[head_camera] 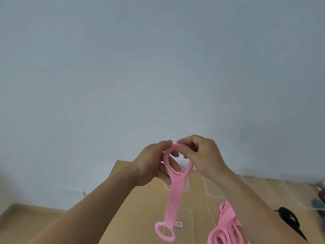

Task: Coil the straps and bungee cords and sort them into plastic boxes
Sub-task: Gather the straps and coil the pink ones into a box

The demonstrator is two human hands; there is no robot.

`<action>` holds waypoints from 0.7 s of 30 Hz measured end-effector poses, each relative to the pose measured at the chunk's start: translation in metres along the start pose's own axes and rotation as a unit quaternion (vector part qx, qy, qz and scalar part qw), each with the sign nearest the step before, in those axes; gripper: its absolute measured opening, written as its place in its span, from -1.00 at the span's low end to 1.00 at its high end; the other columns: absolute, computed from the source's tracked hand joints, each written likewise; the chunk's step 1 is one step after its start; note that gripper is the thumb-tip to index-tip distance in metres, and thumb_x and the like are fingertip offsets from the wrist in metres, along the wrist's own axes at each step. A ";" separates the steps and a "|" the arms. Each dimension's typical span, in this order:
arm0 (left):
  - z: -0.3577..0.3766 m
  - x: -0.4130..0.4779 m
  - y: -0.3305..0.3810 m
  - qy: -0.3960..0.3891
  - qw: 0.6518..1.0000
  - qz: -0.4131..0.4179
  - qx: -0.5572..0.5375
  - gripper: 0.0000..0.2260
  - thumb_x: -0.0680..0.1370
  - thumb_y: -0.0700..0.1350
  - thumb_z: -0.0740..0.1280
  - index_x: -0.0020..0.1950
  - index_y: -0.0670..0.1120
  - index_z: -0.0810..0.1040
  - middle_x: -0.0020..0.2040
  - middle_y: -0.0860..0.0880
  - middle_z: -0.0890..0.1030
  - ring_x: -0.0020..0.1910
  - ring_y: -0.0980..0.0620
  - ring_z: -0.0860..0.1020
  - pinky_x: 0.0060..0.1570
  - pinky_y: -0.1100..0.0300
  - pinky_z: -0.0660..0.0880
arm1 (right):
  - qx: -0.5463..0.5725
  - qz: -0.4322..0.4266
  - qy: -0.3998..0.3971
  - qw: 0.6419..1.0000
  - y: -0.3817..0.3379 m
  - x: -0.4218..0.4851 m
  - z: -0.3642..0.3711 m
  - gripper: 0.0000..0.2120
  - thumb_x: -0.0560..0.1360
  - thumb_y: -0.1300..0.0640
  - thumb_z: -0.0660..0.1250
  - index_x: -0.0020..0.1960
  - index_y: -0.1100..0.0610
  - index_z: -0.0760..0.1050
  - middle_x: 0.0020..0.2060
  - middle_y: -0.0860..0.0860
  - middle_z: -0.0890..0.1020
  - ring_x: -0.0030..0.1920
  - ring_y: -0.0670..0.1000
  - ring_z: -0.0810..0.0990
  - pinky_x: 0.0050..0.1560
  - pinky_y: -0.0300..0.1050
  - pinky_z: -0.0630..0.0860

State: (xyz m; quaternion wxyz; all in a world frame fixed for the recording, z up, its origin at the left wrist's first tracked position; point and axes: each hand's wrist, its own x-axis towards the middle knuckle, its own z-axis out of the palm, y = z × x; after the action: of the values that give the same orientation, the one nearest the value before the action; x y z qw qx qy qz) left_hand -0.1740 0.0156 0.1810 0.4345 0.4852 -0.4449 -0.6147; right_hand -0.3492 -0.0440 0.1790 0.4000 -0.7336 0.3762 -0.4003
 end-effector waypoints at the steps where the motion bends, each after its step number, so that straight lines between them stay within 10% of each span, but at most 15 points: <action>1: 0.000 0.000 0.002 -0.001 1.000 -0.002 -0.002 -0.60 0.66 0.09 0.15 0.01 -0.23 0.53 -0.25 -0.24 0.64 -0.38 -0.20 0.61 -0.41 0.08 0.55 | 0.001 -0.008 -0.003 1.000 -0.001 -0.001 0.001 -0.91 0.47 0.11 0.49 -0.10 -0.07 0.63 -0.24 -0.17 0.70 -0.22 -0.18 0.66 -0.20 -0.36 0.53; 11: -0.007 -0.001 0.000 -0.020 0.999 0.037 -0.009 -0.78 0.63 -0.09 0.31 0.06 -0.26 0.52 -0.09 -0.18 0.67 -0.33 -0.12 0.64 -0.35 0.06 0.60 | 0.072 0.003 -0.015 0.997 0.003 -0.005 0.005 -0.95 0.45 -0.03 0.46 -0.14 -0.08 0.66 -0.21 -0.08 0.71 -0.21 -0.11 0.66 -0.21 -0.30 0.54; 16: -0.006 -0.004 -0.002 -0.019 0.998 0.053 0.015 -0.73 0.53 -0.05 0.46 0.04 -0.20 0.49 -0.03 -0.22 0.68 -0.29 -0.16 0.65 -0.30 0.05 0.60 | 0.065 0.077 -0.081 0.992 0.005 -0.004 -0.001 -0.64 0.61 -0.10 0.24 -0.17 0.07 0.66 -0.29 0.04 0.69 -0.42 0.01 0.50 -0.35 -0.18 0.48; 21: -0.006 -0.006 -0.009 0.014 0.998 0.047 0.026 -0.83 0.57 -0.17 0.40 0.04 -0.25 0.51 -0.10 -0.18 0.64 -0.24 -0.14 0.65 -0.21 0.04 0.60 | 0.048 0.063 -0.072 0.994 0.007 -0.007 -0.001 -0.88 0.53 0.10 0.41 -0.17 0.00 0.67 -0.31 -0.07 0.68 -0.38 -0.17 0.57 -0.33 -0.36 0.45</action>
State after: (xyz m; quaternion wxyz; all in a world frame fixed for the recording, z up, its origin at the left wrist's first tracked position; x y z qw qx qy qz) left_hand -0.1683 0.0228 0.1733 0.4570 0.4833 -0.4767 -0.5748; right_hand -0.3547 -0.0415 0.1715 0.4852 -0.7153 0.3720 -0.3384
